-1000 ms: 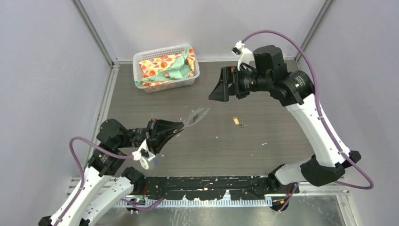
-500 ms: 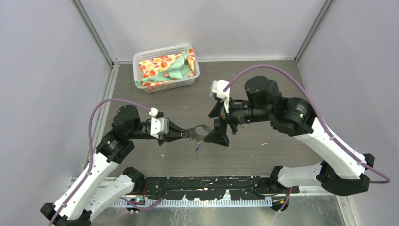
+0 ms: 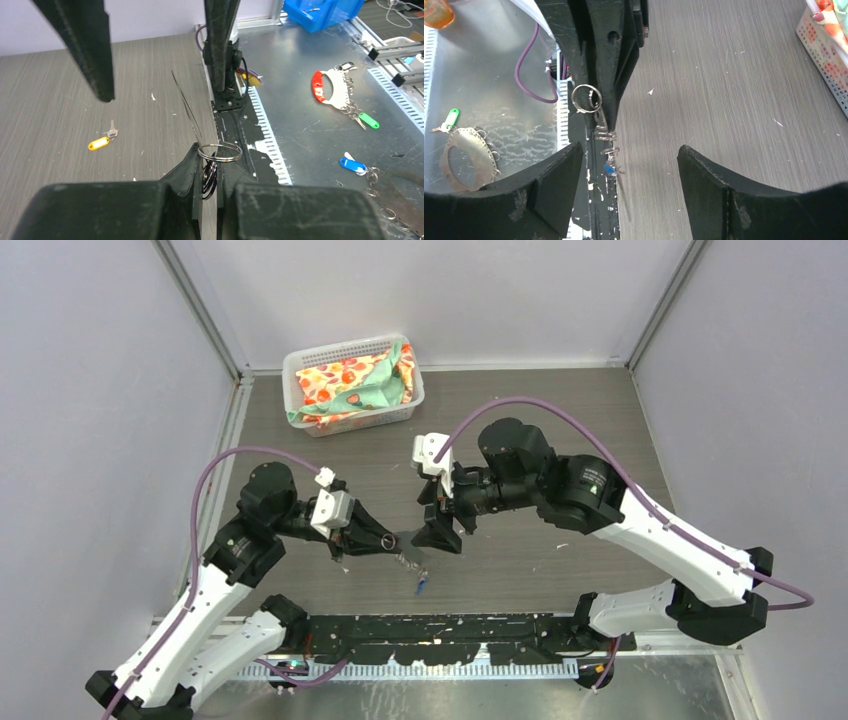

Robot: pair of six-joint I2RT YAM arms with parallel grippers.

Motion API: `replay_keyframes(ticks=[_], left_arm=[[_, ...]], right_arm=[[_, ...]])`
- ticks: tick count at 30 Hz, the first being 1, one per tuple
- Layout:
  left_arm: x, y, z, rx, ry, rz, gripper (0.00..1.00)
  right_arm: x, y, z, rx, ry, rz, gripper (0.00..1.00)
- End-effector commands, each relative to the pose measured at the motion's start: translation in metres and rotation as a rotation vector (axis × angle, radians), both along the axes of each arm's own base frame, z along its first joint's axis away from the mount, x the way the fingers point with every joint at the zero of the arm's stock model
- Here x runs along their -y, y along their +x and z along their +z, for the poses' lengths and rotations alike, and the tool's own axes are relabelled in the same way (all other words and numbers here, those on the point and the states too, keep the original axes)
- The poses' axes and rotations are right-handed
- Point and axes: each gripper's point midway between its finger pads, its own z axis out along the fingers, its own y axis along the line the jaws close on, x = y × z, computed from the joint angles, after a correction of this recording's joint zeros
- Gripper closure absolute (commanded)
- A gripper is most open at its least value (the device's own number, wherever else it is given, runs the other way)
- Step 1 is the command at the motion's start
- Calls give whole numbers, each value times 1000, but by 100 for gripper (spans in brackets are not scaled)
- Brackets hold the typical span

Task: Put the keys on the keyring

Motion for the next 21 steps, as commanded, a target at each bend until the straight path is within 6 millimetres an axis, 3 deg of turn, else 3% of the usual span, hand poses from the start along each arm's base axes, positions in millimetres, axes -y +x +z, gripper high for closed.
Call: replay_keyframes(ticks=[1, 4, 6, 8, 9, 10, 11, 12, 14, 16, 17, 21], left_arm=[[-4, -18, 27, 116, -64, -97, 99], [-5, -19, 25, 140, -63, -100, 100], [-5, -17, 26, 153, -64, -88, 100], [-5, -17, 28, 159, -67, -87, 100], [-5, -17, 29, 159, -68, -89, 100], [-4, -17, 31, 160, -69, -90, 100], [-4, -16, 32, 162, -70, -88, 99], [-5, -16, 33, 169, -72, -83, 100], [-4, -14, 33, 180, -73, -70, 98], [-5, -12, 32, 198, -72, -51, 70], [-6, -11, 31, 222, -72, -45, 63], [-12, -7, 29, 388, -79, -9, 50]], right_arm=[[-13, 7, 4, 40, 36, 11, 24], [-14, 6, 0, 34, 20, 23, 24], [-16, 0, 0, 15, 24, 53, 29], [-19, -5, 0, -8, 28, 81, 44], [-20, -7, -1, -19, 26, 91, 57], [-20, -8, -2, -25, 22, 100, 79], [-20, -9, -1, -26, 22, 103, 94], [-19, -10, 0, -27, 26, 103, 98], [-18, -10, 5, -23, 53, 95, 99], [-15, -11, 13, -11, 97, 79, 99], [-12, -11, 17, -3, 122, 70, 99], [-3, -16, 29, 12, 187, 63, 99]])
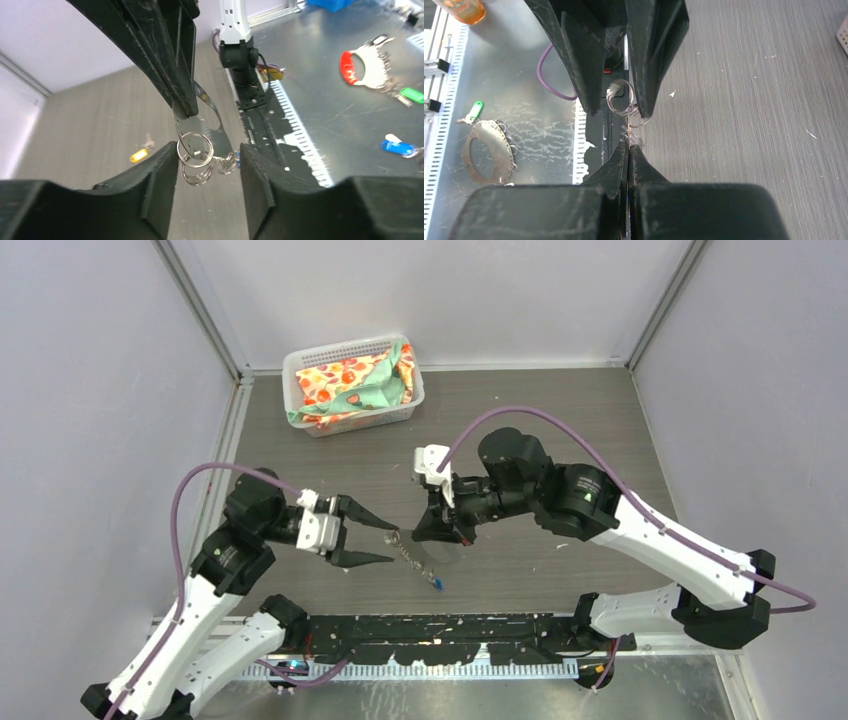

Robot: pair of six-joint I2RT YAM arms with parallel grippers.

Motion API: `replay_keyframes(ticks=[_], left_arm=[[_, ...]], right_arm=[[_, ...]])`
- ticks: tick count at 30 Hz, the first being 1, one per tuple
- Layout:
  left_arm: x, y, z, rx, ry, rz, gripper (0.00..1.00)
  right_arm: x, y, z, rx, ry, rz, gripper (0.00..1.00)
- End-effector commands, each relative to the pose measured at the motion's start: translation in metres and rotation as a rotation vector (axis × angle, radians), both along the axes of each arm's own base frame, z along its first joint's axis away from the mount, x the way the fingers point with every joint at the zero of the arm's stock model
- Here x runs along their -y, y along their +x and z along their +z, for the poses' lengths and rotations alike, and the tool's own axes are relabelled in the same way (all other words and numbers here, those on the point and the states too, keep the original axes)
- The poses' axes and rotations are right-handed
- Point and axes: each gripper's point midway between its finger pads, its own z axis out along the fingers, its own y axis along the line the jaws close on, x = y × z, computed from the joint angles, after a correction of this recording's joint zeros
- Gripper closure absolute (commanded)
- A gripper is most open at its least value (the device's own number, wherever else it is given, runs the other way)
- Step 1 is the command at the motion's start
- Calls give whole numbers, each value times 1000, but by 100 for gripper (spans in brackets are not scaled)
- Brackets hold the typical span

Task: Put the keys on the keyring

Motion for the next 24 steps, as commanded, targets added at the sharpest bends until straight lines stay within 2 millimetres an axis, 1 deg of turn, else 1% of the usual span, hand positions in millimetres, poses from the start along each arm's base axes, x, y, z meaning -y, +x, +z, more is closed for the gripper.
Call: replay_keyframes(ticks=[1, 4, 6, 9, 11, 13, 15, 17, 20, 22, 24], left_arm=[[-8, 2, 17, 247, -47, 41, 46], [-12, 13, 25, 390, -62, 106, 42], [-14, 20, 28, 491, -67, 138, 42], [-17, 23, 25, 654, -70, 135, 43], [-17, 25, 26, 735, -76, 138, 45], [-17, 27, 31, 778, -87, 147, 47], [-16, 24, 37, 767, -100, 132, 49], [-16, 16, 40, 701, -112, 105, 50], [-16, 7, 37, 593, -104, 79, 49], [-16, 10, 30, 542, -85, 102, 48], [-17, 20, 28, 507, -79, 165, 47]], right_arm=[[7, -2, 44, 51, 167, -22, 99], [9, -7, 40, 32, 146, 0, 99], [9, -10, 38, 20, 132, 16, 99], [10, -14, 36, 7, 113, 41, 99], [10, -15, 34, 3, 95, 48, 99], [11, -14, 33, 2, 85, 49, 99], [10, -12, 34, 5, 89, 35, 99], [8, -6, 35, 16, 98, 2, 99], [6, 10, 38, 36, 101, -80, 99], [5, 18, 42, 44, 116, -129, 99], [7, 25, 45, 58, 126, -177, 99]])
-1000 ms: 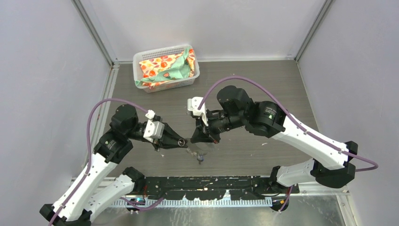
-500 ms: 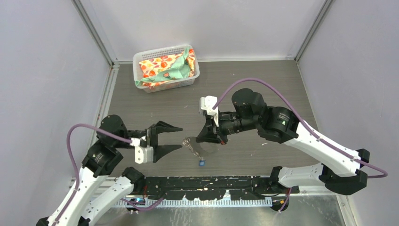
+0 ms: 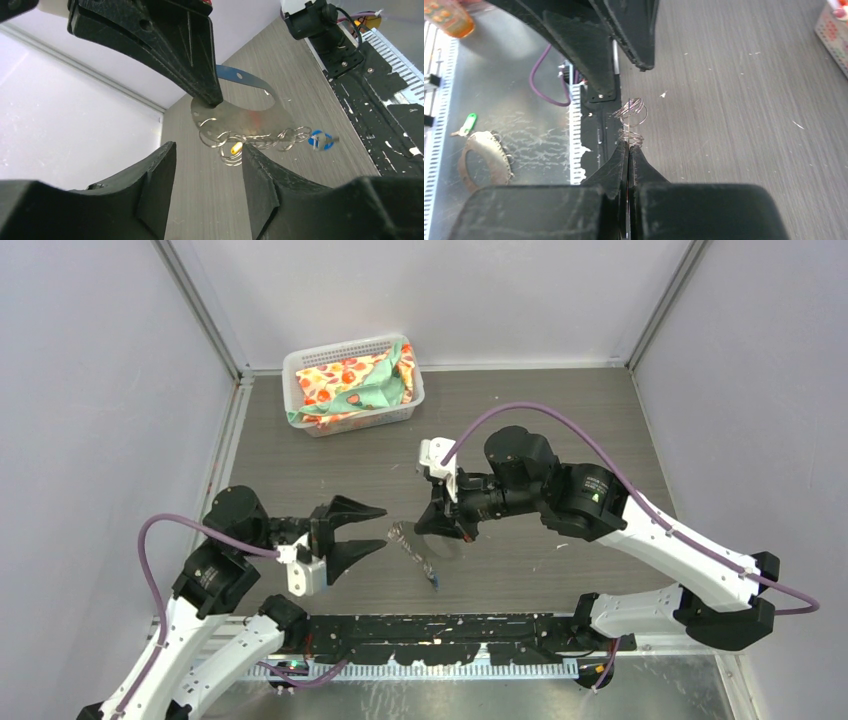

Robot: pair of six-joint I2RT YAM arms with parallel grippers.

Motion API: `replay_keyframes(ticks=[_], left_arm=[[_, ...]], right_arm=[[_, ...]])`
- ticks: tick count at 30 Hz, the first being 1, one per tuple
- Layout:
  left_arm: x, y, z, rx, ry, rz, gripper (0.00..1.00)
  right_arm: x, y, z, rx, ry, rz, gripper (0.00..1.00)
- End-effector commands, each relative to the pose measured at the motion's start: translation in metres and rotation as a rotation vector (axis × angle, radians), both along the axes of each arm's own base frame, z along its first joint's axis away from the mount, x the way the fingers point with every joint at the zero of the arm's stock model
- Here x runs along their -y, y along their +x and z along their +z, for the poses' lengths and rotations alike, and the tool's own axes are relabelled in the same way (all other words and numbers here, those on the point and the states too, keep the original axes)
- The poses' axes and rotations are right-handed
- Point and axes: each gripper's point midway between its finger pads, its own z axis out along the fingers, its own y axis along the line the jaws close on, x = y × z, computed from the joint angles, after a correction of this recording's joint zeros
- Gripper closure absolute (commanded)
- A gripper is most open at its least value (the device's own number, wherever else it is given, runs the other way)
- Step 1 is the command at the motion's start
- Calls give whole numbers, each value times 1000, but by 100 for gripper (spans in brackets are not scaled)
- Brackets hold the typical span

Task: Put the keys on the keyring

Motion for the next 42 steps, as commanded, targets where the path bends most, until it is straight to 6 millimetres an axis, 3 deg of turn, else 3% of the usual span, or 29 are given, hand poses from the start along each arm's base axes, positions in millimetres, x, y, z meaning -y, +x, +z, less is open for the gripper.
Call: replay_keyframes(ticks=[1, 5, 8, 13, 18, 24, 32, 42], left_arm=[[-2, 9, 9, -106, -53, 85, 48], [-3, 37, 20, -155, -178, 210, 53], [0, 58, 26, -142, -266, 271, 54], [8, 63, 18, -154, -242, 253, 52], [7, 77, 25, -117, -291, 323, 51], [10, 76, 29, -128, -306, 319, 58], [6, 76, 17, -118, -241, 347, 74], [3, 69, 7, -91, -189, 331, 82]], right_arm=[[-1, 27, 38, 77, 114, -150, 99], [2, 53, 36, 109, 125, -302, 99], [-4, 62, 35, 92, 134, -346, 99], [-7, 72, 34, 52, 144, -421, 99], [-12, 71, 29, 40, 137, -403, 99], [-13, 73, 23, 50, 120, -403, 99], [-6, 71, 27, 58, 134, -414, 99], [-4, 64, 30, 50, 145, -386, 99]])
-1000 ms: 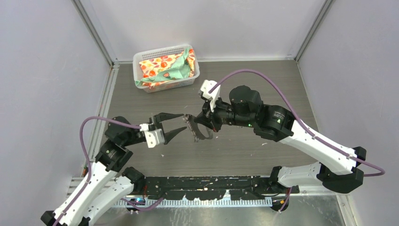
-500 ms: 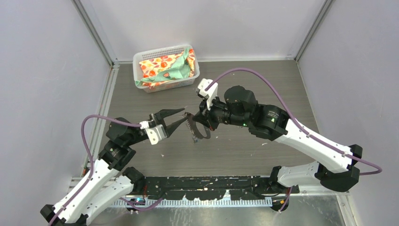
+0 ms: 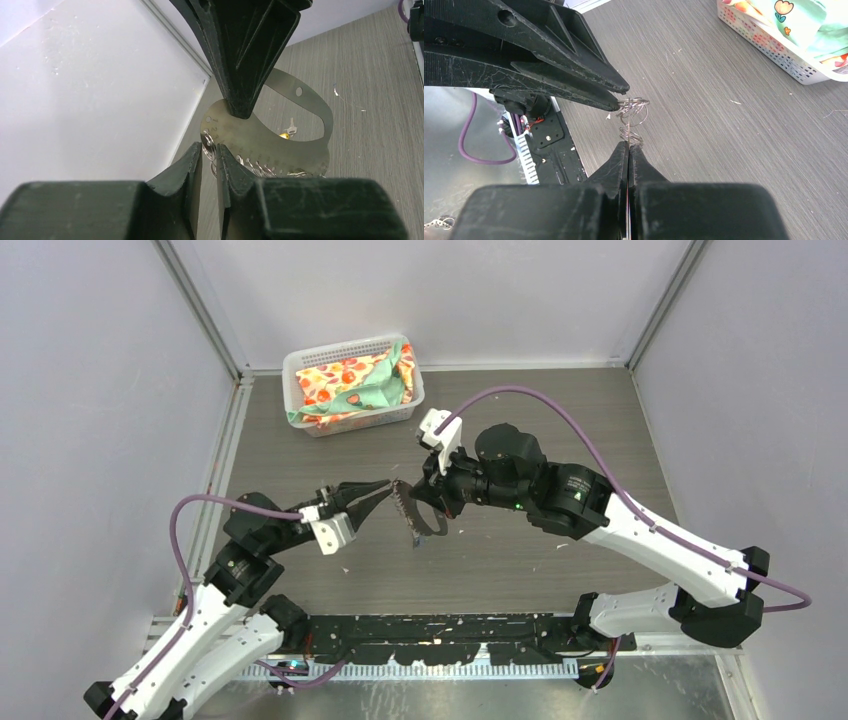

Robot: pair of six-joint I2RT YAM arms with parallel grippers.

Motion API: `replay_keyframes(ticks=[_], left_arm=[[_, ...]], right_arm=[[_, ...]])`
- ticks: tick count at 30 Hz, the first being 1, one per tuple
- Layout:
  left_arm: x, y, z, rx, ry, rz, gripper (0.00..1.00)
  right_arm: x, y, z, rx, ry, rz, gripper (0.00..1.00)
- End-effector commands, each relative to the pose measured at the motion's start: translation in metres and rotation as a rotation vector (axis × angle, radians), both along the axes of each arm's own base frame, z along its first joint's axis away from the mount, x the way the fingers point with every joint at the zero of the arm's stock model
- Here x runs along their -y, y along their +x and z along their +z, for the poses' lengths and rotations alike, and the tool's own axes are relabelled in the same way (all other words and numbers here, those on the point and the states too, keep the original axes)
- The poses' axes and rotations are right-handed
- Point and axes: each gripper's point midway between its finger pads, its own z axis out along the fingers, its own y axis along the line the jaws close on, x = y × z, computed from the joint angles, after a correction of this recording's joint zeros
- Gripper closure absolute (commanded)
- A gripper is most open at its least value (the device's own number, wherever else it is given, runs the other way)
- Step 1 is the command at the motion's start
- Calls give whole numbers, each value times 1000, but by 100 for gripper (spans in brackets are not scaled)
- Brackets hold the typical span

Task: Put the keys on the keyring

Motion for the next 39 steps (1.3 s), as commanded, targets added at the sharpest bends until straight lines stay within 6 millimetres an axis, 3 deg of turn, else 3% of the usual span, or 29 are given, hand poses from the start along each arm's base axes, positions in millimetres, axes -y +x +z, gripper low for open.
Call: replay_keyframes(ticks=[1, 6, 14, 19, 23, 33, 39], left_arm=[[-1, -7, 7, 40, 13, -20, 82], [-1, -3, 4, 13, 11, -8, 84], [-4, 4, 21, 24, -44, 36, 84], [-6, 2, 24, 29, -59, 40, 99], [-6, -3, 22, 46, -52, 24, 99], [-3, -33, 0, 351, 74, -112, 100], [1, -41, -5, 456, 110, -161, 100]], right_arm=[[4, -4, 32, 43, 102, 7, 99], [2, -7, 31, 35, 103, 27, 99], [0, -11, 28, 18, 97, 52, 99], [1, -10, 25, 13, 90, 44, 99], [2, -9, 25, 12, 89, 32, 99], [2, -8, 21, -10, 83, 12, 99], [-4, -20, 20, -35, 96, 86, 99]])
